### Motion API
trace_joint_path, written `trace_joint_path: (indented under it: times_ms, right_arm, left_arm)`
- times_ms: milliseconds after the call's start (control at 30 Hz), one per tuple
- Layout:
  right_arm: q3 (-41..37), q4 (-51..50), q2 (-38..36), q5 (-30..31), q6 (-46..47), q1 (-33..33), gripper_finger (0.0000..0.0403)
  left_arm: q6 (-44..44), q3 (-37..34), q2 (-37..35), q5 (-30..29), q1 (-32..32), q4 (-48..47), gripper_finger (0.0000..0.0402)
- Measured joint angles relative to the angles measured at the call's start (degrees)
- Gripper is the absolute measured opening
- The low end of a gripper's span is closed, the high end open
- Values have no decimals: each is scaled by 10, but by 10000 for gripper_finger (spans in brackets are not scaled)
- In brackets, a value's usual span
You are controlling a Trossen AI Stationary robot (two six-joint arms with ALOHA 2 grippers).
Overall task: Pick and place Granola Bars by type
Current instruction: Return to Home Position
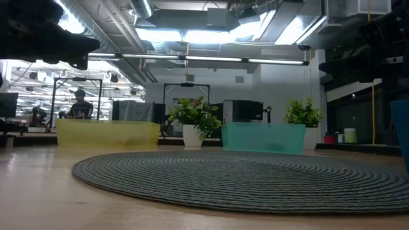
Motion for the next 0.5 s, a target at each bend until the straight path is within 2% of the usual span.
trace_joint_path:
  times_ms: [167, 333, 500]
  right_arm:
    - [0, 1, -1, -2, 3, 0, 7]
    - [0, 11, -26, -73, 3, 0, 4]
    - [-2, 22, -56, -16, -1, 1, 4]
  left_arm:
    - [0, 0, 0, 0, 0, -3, 3]
    - [0, 0, 0, 0, 0, -3, 3]
    - [0, 0, 0, 0, 0, -3, 4]
